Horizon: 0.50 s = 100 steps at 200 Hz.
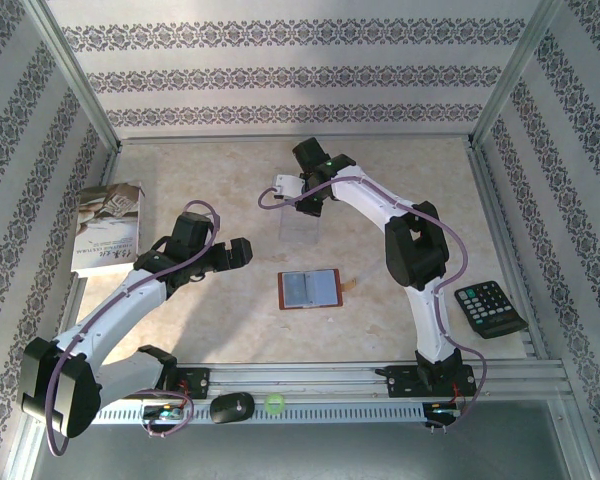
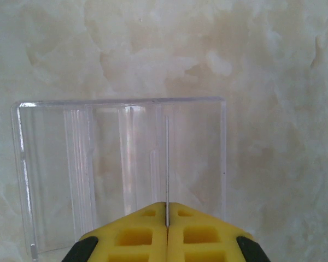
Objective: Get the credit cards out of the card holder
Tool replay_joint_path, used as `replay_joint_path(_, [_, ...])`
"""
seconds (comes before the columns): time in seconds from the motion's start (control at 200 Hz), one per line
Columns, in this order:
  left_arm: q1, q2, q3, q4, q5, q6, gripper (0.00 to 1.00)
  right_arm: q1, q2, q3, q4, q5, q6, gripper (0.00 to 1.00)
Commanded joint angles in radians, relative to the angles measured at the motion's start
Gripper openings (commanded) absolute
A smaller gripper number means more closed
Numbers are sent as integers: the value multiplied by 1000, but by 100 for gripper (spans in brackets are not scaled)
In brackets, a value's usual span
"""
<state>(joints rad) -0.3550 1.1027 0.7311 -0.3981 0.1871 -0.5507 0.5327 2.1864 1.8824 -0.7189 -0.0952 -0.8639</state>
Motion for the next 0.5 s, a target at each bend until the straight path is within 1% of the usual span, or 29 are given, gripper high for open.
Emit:
replay_joint_path(0.0, [14,-3,19,-14,9,-2,100,5,28,29,-34,-18,8,0])
replay_joint_path(0.055, [15,-2,19,-12,16,-2,100,1,32,33,-14,-5,23,0])
replay_joint_path(0.13, [14,0,18,-9,27,-6,100,0,29,18,56,49,44,15])
replay_joint_path(0.165, [14,-2,19,-8,30,-6,100,0,26,9,92,72,52,24])
replay_joint_path(0.2, [13,-2,20,-7,32,-6,100,0,20,-2,138,91,65,29])
replay_joint_path(0.245, [14,-2,20,-5,33,-6,100,0,10,-17,194,113,78,33])
replay_joint_path(0.295, [15,-3,18,-4,33,-8,100,-2,0,-28,244,136,92,37])
replay_joint_path(0.355, [14,-7,17,1,36,-9,100,-2,-14,-38,293,157,111,38])
replay_joint_path(0.495, [14,-39,3,30,30,-21,100,-2,-64,-54,379,185,214,43])
